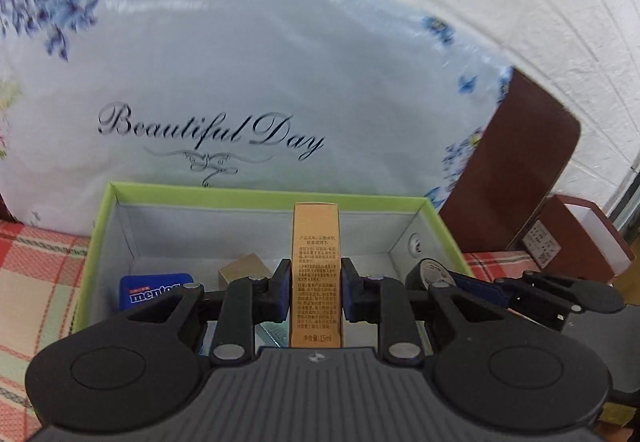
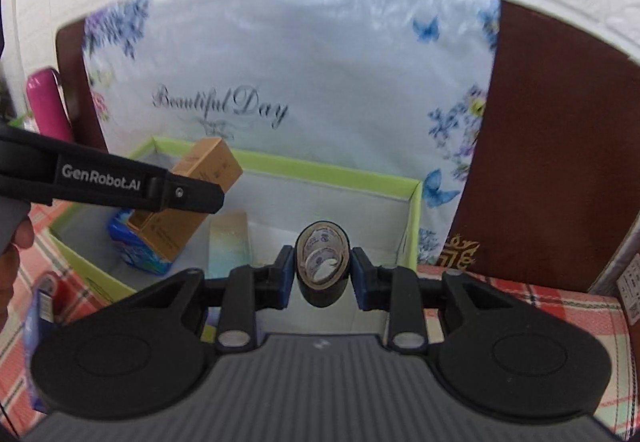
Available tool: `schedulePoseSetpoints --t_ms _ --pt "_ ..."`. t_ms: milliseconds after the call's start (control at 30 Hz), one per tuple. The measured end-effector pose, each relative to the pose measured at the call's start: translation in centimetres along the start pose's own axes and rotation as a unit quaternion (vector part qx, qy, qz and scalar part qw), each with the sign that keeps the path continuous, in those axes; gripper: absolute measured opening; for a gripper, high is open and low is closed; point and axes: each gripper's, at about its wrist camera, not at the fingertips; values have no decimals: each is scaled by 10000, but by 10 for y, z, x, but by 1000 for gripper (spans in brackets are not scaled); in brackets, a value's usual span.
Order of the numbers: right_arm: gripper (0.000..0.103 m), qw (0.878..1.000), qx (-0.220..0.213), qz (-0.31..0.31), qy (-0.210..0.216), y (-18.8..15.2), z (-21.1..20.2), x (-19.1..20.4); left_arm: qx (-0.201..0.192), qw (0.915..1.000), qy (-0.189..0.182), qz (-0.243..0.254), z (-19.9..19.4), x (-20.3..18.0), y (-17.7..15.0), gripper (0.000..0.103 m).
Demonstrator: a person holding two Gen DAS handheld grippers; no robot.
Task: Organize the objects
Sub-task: 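Lower the gold box and tape roll into the lime-green box and release, then grasp the clear plastic cup with the left tool while the right tool grasps the green box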
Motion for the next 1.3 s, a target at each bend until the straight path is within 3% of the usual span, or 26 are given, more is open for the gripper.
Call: schedulePoseSetpoints --t_ms 67,133,200,233,300,367,400,567,833,1033,1300 --pt "29 9999 95 -80 -12 -3 11 5 26 10000 31 -11 8 8 -1 25" --pt "30 9998 179 -110 -22 -4 21 10 -23 10000 75 -35 12 14 -2 31" --pt "47 9997 131 -200 -92 -6 26 14 -89 9998 78 -147 11 19 -2 78" --pt "62 9997 51 -227 -121 -6 24 15 -168 9996 107 -200 7 20 -3 84" --pt "75 9994 -227 -227 -156 -6 14 13 -405 9990 98 -177 -4 19 -4 85" --pt "97 9981 -561 -93 -247 -3 -2 6 -519 9986 105 -95 -17 13 -5 85" --pt "102 9969 -728 15 -308 -3 -12 2 -587 9982 106 -38 -24 9 -6 85" --pt "103 9911 -1188 559 -237 -6 -62 -20 -890 9955 196 261 -67 -21 -16 87" --pt "103 9902 -1270 572 25 -43 -128 -16 -637 9964 401 397 -109 -63 -68 88" --pt "103 9944 -891 572 47 -92 -159 -3 -526 9967 523 323 -133 -72 -116 88" --pt "103 9971 -282 669 233 -160 -176 21 106 9980 589 -220 -135 -60 -174 88"
Point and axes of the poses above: each gripper's, at about its wrist camera, not at the fingertips, and z roughly the way its jaws point, x to its left, y to its top, and after that the axes turned 14 degrees about -y, right-handed
